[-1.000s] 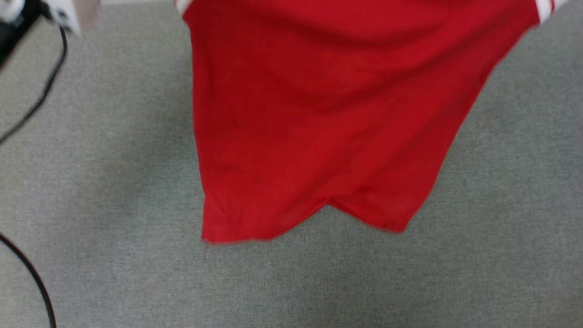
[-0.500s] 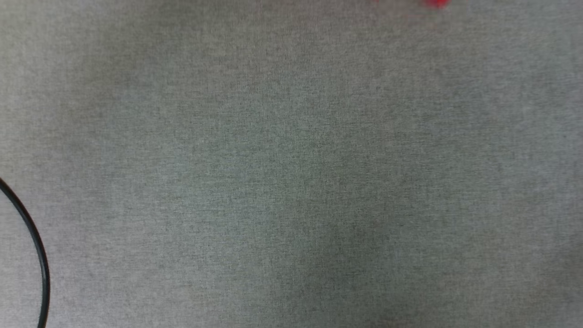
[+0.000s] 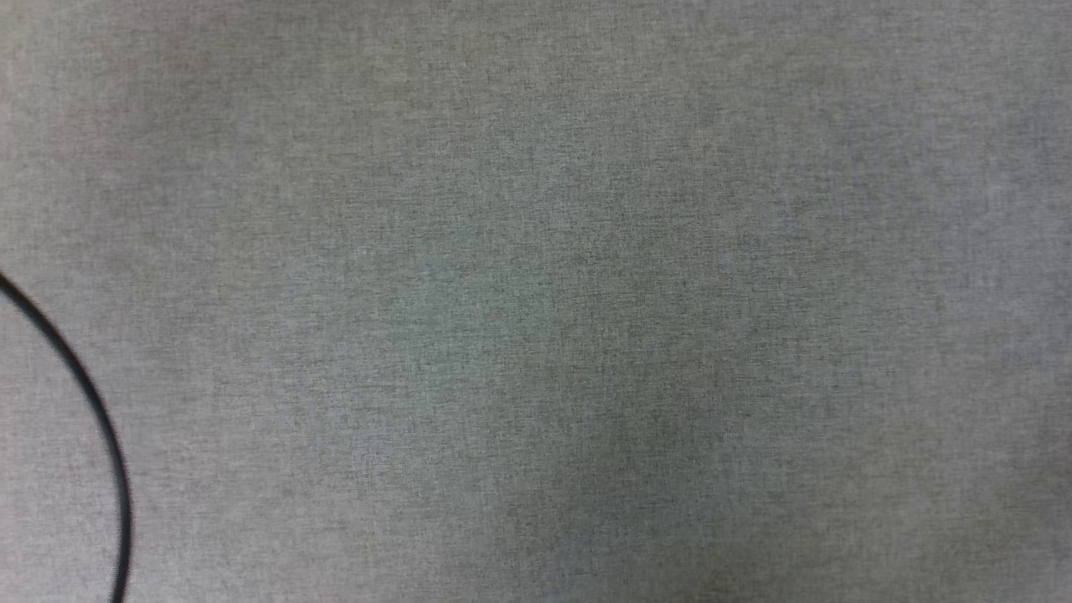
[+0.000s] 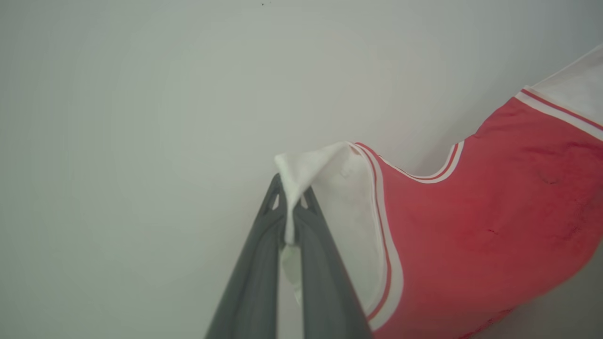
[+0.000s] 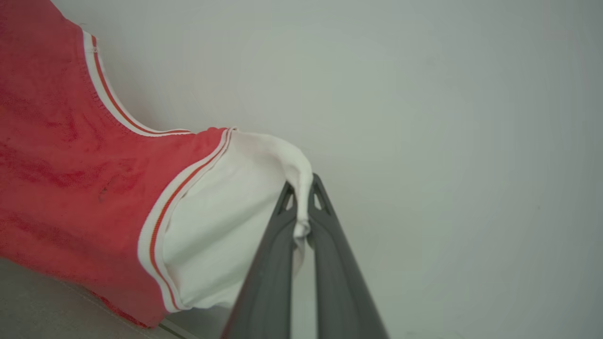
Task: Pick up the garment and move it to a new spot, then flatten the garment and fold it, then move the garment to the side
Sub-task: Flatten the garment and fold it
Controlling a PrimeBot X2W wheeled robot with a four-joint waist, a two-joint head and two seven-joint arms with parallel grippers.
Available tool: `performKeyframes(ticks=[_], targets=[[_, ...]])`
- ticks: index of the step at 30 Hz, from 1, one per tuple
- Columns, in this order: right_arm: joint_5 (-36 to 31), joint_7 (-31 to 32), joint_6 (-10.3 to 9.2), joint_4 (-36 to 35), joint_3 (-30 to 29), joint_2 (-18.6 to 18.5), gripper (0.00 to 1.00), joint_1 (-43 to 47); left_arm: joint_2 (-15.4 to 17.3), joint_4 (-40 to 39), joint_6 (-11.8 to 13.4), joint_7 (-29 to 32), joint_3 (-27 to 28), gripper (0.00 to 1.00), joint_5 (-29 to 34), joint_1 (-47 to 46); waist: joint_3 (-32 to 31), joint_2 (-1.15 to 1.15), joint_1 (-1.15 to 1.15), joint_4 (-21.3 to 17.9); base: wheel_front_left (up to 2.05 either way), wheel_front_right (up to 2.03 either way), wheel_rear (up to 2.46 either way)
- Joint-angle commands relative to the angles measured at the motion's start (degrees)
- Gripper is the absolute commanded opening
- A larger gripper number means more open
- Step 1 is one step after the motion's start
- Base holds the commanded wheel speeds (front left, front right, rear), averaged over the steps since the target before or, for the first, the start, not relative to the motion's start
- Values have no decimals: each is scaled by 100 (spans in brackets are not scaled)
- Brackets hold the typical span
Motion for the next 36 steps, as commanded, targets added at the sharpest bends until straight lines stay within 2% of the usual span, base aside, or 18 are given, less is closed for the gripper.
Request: performKeyframes(ticks=[1,6,12,21,27,28,36], targets=[[96,-133,-4,86,90,51,0,184,-25,65,-31,-84,-64,0,-20,226,-8,0,-1,-10,0,0,0],[351,-613,-4,320,447,216,0,879,-43,179,-70,-402,-215,0,-171,984,-124,0,-1,-88,0,0,0],[784,-1148,-4,410,884,381,0,1972,59,45,-50,-826,-441,0,-346,2332,-489,0,-1,-211,0,0,0],[1316,-1681,-4,449,1489,479,0,3770,291,-609,451,-1169,-735,0,-766,4815,-1362,0,-1,-271,0,0,0],[1627,-1974,-4,216,1814,138,0,4840,584,-1304,848,-1349,-757,0,-1184,6370,-1932,0,-1,-263,0,0,0],[1627,-1974,-4,216,1814,138,0,4840,584,-1304,848,-1349,-757,0,-1184,6370,-1932,0,-1,-263,0,0,0],[1889,-2084,-4,-63,1950,-466,0,6204,1011,-1966,1332,-1472,-834,0,-1609,8086,-2554,0,-1,-276,0,0,0]])
